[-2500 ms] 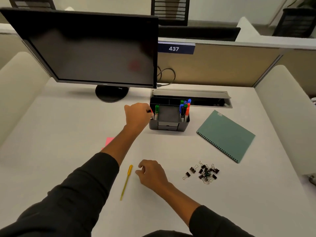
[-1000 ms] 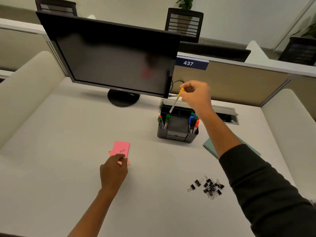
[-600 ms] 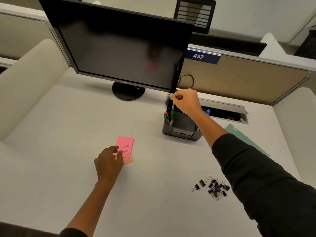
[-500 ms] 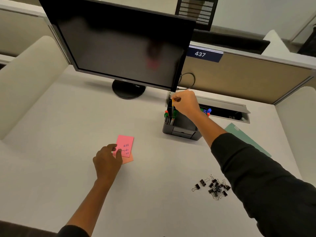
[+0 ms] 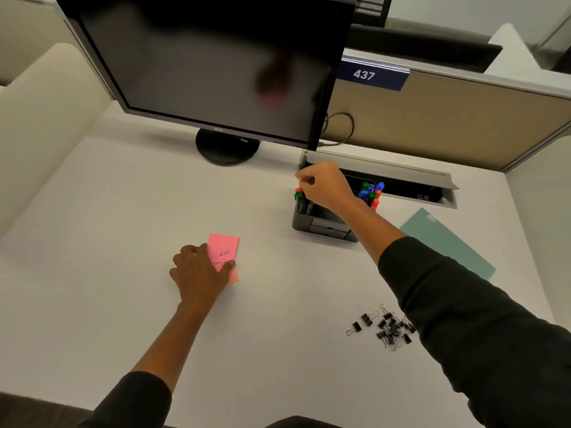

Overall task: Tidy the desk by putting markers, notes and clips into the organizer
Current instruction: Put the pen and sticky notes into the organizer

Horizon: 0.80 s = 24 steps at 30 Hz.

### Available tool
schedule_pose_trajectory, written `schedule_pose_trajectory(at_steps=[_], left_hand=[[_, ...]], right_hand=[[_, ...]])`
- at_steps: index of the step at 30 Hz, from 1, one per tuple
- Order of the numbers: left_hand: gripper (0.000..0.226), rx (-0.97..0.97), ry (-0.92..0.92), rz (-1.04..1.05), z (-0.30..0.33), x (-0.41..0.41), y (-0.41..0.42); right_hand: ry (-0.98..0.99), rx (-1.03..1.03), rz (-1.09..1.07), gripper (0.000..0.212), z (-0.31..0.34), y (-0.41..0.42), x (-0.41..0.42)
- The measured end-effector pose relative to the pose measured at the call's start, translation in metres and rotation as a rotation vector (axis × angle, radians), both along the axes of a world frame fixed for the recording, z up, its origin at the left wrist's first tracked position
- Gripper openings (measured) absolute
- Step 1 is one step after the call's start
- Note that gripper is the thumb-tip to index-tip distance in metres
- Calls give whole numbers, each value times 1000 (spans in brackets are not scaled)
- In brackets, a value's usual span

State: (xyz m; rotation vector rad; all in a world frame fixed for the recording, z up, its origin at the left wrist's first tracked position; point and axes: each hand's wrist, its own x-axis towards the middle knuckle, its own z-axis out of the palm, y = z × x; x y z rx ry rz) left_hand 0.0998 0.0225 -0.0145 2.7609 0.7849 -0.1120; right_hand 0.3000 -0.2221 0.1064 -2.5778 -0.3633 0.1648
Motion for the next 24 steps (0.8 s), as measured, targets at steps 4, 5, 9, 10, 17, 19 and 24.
schedule_pose_trajectory(at_steps=[4, 5, 9, 10, 17, 19, 24], left_hand=[[77, -86, 9, 41, 2, 6, 0], [78, -108, 12, 52, 5, 7, 0], [76, -153, -3, 70, 10, 13, 1], [68, -162, -32, 73, 9, 14, 1], [21, -278, -192, 47, 24, 9, -6], [25, -305, -267, 16, 27, 7, -6], [26, -514, -583, -144, 78, 11, -27]], right_hand=[[-18, 43, 2, 36, 3, -5, -6], [-23, 48, -2, 40, 4, -7, -7], [-63, 39, 6, 46, 5, -14, -10], [-81, 47, 3, 46, 6, -16, -12], [-349, 175, -22, 34, 14, -22, -26], [-340, 205, 38, 32, 18, -20, -31], [-136, 225, 333, 44, 36, -9, -51]])
